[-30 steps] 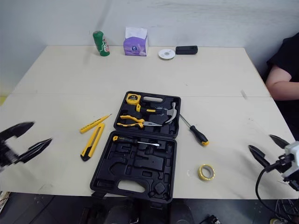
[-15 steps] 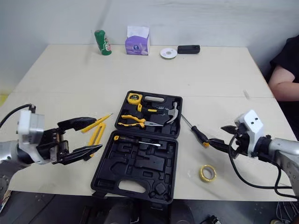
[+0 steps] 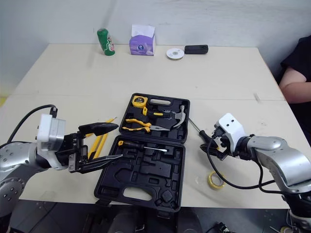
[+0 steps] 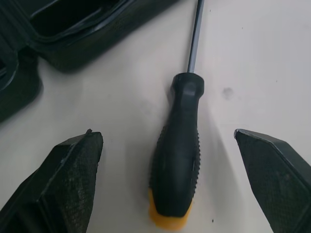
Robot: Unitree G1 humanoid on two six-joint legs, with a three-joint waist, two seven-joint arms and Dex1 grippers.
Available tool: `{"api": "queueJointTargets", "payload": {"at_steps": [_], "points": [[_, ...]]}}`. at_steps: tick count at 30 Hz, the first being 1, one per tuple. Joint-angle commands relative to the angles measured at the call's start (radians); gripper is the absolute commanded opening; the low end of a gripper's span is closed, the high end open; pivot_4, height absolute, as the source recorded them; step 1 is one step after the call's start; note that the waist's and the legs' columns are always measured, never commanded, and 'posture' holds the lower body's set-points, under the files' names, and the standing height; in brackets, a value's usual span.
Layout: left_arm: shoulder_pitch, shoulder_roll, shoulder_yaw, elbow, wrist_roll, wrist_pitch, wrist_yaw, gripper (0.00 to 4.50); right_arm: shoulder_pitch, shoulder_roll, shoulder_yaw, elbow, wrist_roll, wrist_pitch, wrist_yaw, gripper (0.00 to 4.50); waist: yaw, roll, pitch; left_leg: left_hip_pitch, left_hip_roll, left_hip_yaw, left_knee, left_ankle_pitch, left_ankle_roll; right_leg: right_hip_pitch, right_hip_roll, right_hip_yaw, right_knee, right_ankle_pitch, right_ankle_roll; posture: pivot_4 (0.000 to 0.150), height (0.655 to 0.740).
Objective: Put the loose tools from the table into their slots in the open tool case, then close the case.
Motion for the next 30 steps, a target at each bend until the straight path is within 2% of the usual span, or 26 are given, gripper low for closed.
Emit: {"api": "queueJointTargets", "payload": {"at_steps": [1, 8, 12, 17, 26, 29, 30], "points": [[0.003, -0.001, 0.001, -0.042, -0.004, -0.001, 0.013, 4.46, -0.017, 0.016, 0.008, -0.01, 0.001, 0.048, -0.001, 4.5, 0.001, 0.0, 0.0, 0.0, 0.0, 0.0, 0.0, 0.0, 0.0, 0.0, 0.0, 0.0, 0.0, 0.0, 0.0, 0.15, 0.74], [0.021, 0.005, 0.01, -0.052, -0.002, 0.001, 0.016, 4.46, -0.019, 0.018, 0.01, 0.024, -0.022, 0.088, -0.01, 4.5, 0.001, -0.001, 0.0, 0.0, 0.0, 0.0, 0.0, 0.0, 0.0, 0.0, 0.0, 0.0, 0.0, 0.0, 0.0, 0.15, 0.74], [0.024, 0.011, 0.012, -0.056, -0.001, 0.004, 0.015, 4.5, -0.013, 0.014, 0.005, 0.033, -0.033, 0.085, -0.002, 3.22, 0.001, -0.001, 0.0, 0.0, 0.0, 0.0, 0.0, 0.0, 0.0, 0.0, 0.0, 0.0, 0.0, 0.0, 0.0, 0.15, 0.74], [0.012, 0.013, 0.005, -0.046, 0.005, 0.004, 0.01, 4.5, 0.023, 0.062, -0.04, 0.055, -0.045, 0.074, -0.04, 1.07, 0.001, -0.001, -0.001, 0.0, 0.0, 0.0, 0.0, 0.0, 0.0, 0.0, 0.0, 0.0, 0.0, 0.0, 0.0, 0.15, 0.74], [-0.016, 0.004, 0.009, 0.004, 0.027, -0.03, -0.035, 4.5, 0.114, 0.085, -0.104, 0.036, -0.101, -0.005, -0.094, 1.01, 0.009, -0.003, -0.002, 0.0, -0.001, 0.0, 0.002, 0.0, 0.001, 0.001, 0.0, 0.0, 0.001, 0.001, 0.001, 0.15, 0.74], [-0.028, 0.014, 0.003, 0.026, 0.046, -0.031, -0.044, 4.5, 0.131, 0.033, -0.106, 0.016, -0.156, -0.096, -0.072, 1.01, 0.014, -0.003, -0.002, 0.0, -0.001, 0.0, 0.002, 0.0, 0.001, 0.001, 0.0, 0.0, 0.0, 0.001, 0.001, 0.15, 0.74], [-0.028, 0.018, 0.009, 0.04, 0.061, -0.033, -0.044, 4.5, 0.144, -0.026, -0.11, 0.012, -0.182, -0.167, -0.015, 1.01, 0.016, -0.003, -0.002, 0.0, -0.001, 0.0, 0.002, 0.0, 0.001, 0.001, 0.0, 0.0, 0.0, 0.001, 0.001, 0.15, 0.74]]}}
